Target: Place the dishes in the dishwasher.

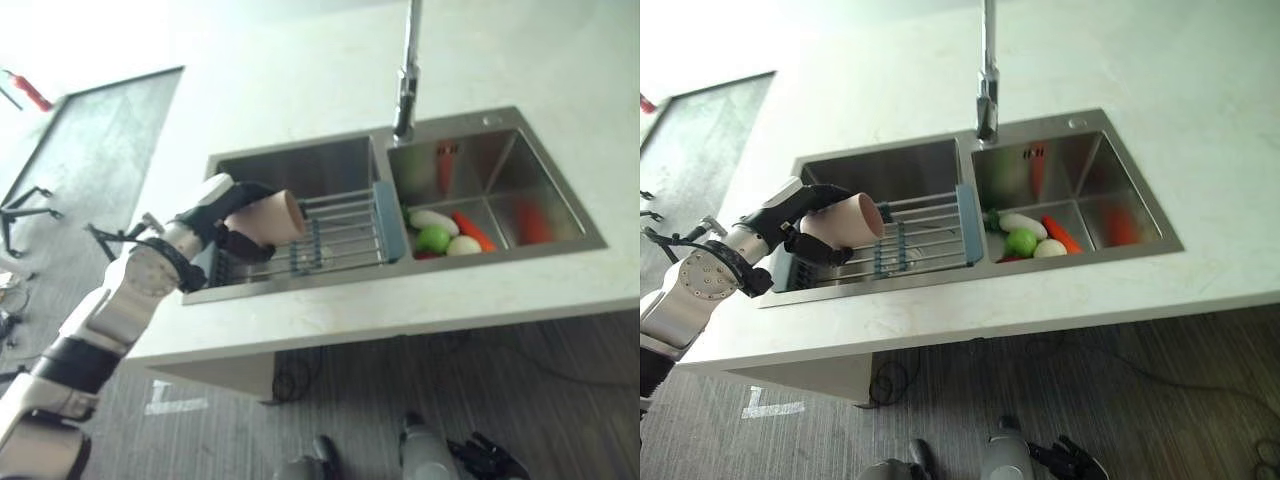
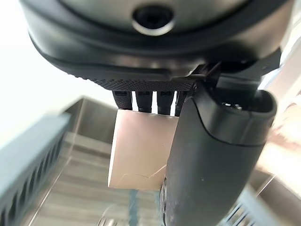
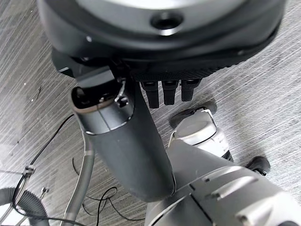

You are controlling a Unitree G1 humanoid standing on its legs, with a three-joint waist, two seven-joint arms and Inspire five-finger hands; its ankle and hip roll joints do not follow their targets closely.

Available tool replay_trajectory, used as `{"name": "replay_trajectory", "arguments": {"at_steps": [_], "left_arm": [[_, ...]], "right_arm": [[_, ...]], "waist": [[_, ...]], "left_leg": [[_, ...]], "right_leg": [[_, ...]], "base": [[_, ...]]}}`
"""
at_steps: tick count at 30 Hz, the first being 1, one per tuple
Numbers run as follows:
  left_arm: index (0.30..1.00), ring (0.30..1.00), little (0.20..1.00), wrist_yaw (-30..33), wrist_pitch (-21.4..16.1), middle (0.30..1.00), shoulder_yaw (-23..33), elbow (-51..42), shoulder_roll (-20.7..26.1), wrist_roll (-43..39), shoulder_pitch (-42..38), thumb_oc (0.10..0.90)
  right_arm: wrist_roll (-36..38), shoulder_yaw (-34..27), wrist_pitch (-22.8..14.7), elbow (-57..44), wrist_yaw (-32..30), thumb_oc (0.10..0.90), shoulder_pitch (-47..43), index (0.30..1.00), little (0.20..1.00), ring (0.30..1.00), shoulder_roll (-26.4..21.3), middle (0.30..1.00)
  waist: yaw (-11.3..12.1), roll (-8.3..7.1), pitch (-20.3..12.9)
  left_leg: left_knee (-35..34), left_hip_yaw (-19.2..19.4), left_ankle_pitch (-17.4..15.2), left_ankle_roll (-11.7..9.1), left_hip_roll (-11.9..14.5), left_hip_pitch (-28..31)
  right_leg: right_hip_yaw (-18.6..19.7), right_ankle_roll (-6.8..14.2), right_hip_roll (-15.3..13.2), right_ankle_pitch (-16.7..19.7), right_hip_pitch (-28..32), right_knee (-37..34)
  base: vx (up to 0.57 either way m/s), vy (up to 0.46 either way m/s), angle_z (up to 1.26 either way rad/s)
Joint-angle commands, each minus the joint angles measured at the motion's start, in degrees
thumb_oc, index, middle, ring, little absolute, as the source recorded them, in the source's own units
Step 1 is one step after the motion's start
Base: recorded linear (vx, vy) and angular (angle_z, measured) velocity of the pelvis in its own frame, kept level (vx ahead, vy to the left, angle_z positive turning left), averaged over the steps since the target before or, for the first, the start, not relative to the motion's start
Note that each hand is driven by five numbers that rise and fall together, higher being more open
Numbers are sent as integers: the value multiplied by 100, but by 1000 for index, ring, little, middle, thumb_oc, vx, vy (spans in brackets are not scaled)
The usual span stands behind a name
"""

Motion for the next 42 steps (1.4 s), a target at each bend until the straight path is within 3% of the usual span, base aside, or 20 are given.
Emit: {"name": "replay_trajectory", "arguments": {"at_steps": [1, 10, 15, 16, 18, 21, 24, 26, 28, 30, 36, 38, 39, 40, 41, 42], "left_arm": [[300, 300, 300, 1105, -537, 300, 1265, -291, 563, 198, -412, 400], [300, 300, 300, 1642, -708, 300, 2381, -566, 773, 296, 414, 400], [300, 300, 300, 1778, -492, 300, 3124, -628, 652, -123, 1240, 400], [300, 300, 300, 1902, -508, 300, 3512, -661, 529, -166, 1671, 400], [300, 300, 300, 1986, -587, 300, 3804, -547, 431, -320, 2011, 400], [300, 300, 300, 1770, -803, 300, 3748, -464, 149, -508, 2019, 400], [300, 300, 300, 1723, -715, 300, 3565, -528, -163, -589, 1976, 400], [300, 300, 300, 1766, -753, 300, 3499, -582, -360, -528, 1989, 400], [300, 300, 300, 1772, -837, 300, 3418, -631, -538, -489, 2065, 400], [300, 300, 300, 1772, -880, 300, 3394, -695, -624, -329, 2181, 400], [300, 300, 300, 1504, -998, 300, 3421, -802, -443, -144, 2299, 400], [300, 300, 300, 1395, -1006, 300, 3374, -776, -366, -84, 2213, 400], [300, 300, 300, 1309, -1180, 300, 3188, -618, -276, -66, 2031, 400], [300, 300, 300, 1278, -1326, 300, 2963, -468, -185, -2, 1804, 400], [300, 300, 300, 1278, -1326, 300, 2963, -468, -185, -2, 1804, 400], [300, 300, 300, 1300, -1445, 300, 2673, -309, -68, -12, 1480, 400]], "right_arm": [[110, 74, -112, -10, -47, 800, 169, 900, 900, 900, 27, 900], [-378, -101, 20, 445, 96, 800, -23, 900, 900, 900, 34, 900], [-991, -27, -13, 595, 268, 800, -95, 900, 900, 900, -29, 900], [-1238, 27, 19, 570, 246, 800, -125, 900, 900, 900, -138, 900], [-1250, -20, -8, 658, 111, 800, -137, 900, 900, 900, -228, 900], [-602, -509, 68, 764, 92, 800, 33, 900, 900, 900, -276, 900], [-590, -718, 50, 742, 133, 800, 69, 900, 900, 900, -266, 900], [-490, -778, 54, 682, 136, 800, 46, 900, 900, 900, -246, 900], [-362, -800, 44, 576, 123, 800, -16, 900, 900, 900, -192, 900], [-411, -761, 15, 483, 93, 800, -62, 900, 900, 900, -127, 900], [-682, -529, 58, 199, -50, 800, -178, 900, 900, 900, 86, 900], [-748, -467, 71, 109, -70, 800, -182, 900, 900, 900, 130, 900], [-613, -427, 47, -16, -76, 800, -164, 900, 900, 900, 152, 900], [-490, -385, 41, -82, -102, 800, -143, 900, 900, 900, 159, 900], [-490, -385, 41, -82, -102, 800, -143, 900, 900, 900, 159, 900], [-481, -350, 51, -89, -115, 800, -155, 900, 900, 900, 147, 900]], "waist": [[-50, 21, -157], [298, 41, -436], [611, 4, -423], [793, -14, -349], [867, 54, -268], [660, 21, -262], [645, -130, -259], [678, -197, -269], [721, -128, -369], [857, -71, -400], [1064, 84, -464], [1035, 163, -461], [860, 236, -392], [682, 218, -343], [682, 218, -343], [496, 159, -277]], "left_leg": [[825, -427, -745, -80, 61, -163], [825, -655, -774, -110, 44, -8], [825, -950, -593, -214, -18, -70], [825, -1093, -315, -291, 14, -355], [825, -1001, -185, -375, 199, -572], [825, 114, -162, -487, 669, -446], [825, 366, -150, -363, 585, -196], [825, 455, -322, -243, 479, -73], [825, 587, -604, -154, 415, -2], [825, 258, -778, -67, 166, -29], [825, 74, -1128, 299, -198, 9], [825, -30, -1174, 419, -256, 17], [825, -182, -1214, 548, -314, 31], [825, -403, -1232, 616, -415, 19], [825, -403, -1232, 616, -415, 19], [825, -614, -1147, 660, -494, -44]], "right_leg": [[-522, 391, -3, -335, 584, -347], [-669, 309, 49, -508, 872, -347], [-754, 237, 100, -568, 939, -347], [-851, 197, 93, -561, 929, -347], [-1115, 169, 118, -619, 957, -347], [-1878, 221, -131, -687, 1124, -347], [-2113, 192, -350, -525, 1093, -347], [-2226, 204, -494, -445, 1084, -347], [-2417, 248, -607, -371, 1087, -347], [-2335, 322, -651, -314, 1075, -347], [-2465, 570, -1032, 164, 1287, -347], [-2395, 599, -992, 475, 1405, -324], [-1967, 608, -881, 584, 1157, 357], [-1519, 562, -562, 403, 830, 712], [-1519, 562, -562, 403, 830, 712], [-1286, 447, -153, 427, 499, 542]], "base": [[-107, -54, 19], [-74, -51, 10], [-44, -105, 18], [-220, -63, 43], [-273, -8, 65], [-229, 50, 154], [-230, 159, 202], [-167, 198, 134], [-177, 399, 83], [-85, 434, 111], [-27, 377, 45], [27, 375, 62], [39, 391, 59], [19, 273, 97], [14, 128, 201], [86, 55, 187]]}}
